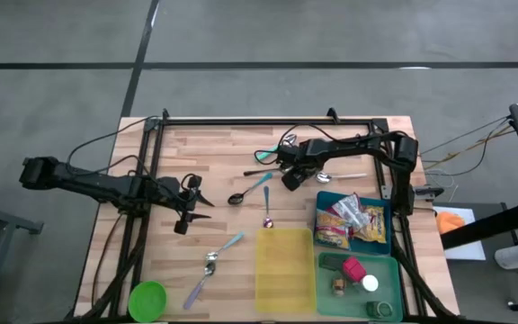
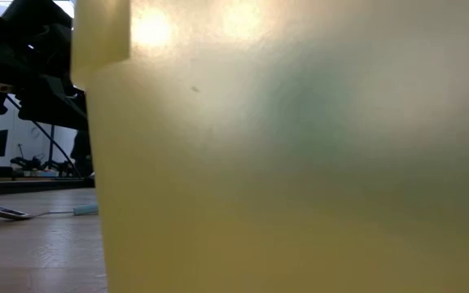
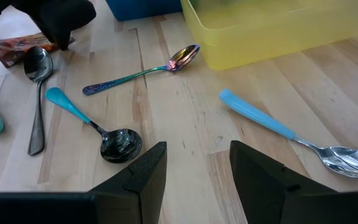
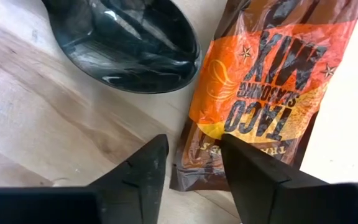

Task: Pick & Place Food Item
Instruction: Put the orange seasoning pack into the green bin

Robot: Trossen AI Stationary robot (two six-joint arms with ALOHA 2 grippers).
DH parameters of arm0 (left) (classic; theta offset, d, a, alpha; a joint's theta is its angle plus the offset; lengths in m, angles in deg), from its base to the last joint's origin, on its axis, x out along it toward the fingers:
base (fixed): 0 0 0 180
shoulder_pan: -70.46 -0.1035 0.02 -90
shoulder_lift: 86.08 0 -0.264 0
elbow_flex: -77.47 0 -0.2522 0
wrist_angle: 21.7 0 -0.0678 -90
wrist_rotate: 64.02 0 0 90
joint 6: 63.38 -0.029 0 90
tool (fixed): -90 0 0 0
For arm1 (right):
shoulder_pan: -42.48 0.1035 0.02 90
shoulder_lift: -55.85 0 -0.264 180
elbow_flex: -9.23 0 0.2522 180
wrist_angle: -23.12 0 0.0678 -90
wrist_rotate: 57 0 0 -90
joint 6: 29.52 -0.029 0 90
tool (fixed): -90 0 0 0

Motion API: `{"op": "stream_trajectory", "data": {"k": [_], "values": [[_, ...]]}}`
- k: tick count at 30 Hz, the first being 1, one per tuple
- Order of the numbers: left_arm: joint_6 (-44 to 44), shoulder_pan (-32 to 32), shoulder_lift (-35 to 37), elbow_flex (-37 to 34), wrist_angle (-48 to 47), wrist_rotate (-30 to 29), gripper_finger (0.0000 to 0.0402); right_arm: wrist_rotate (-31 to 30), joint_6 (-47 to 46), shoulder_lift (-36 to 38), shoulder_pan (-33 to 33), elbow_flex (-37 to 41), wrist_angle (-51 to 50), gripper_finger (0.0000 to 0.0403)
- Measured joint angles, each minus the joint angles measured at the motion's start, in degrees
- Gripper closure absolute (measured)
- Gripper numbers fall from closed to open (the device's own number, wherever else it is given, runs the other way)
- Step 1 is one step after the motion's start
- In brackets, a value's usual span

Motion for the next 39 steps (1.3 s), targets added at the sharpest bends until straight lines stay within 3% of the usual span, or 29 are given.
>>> {"op": "stream_trajectory", "data": {"k": [19, 35, 39], "values": [[-0.01, 0.00, 0.02, 0.00, 0.00, -0.02, 0.0228, 1.10, 0.70, -0.02, 0.00, 0.26, 1.29, 0.0387], [-0.01, 0.00, 0.02, 0.00, 0.00, -0.02, 0.0228, 2.07, 0.66, 1.64, 2.64, 0.46, -4.49, 0.0394], [-0.01, 0.00, 0.02, 0.01, 0.00, -0.02, 0.0228, 5.47, 0.56, 3.39, 3.58, 0.83, -8.51, 0.0394]]}}
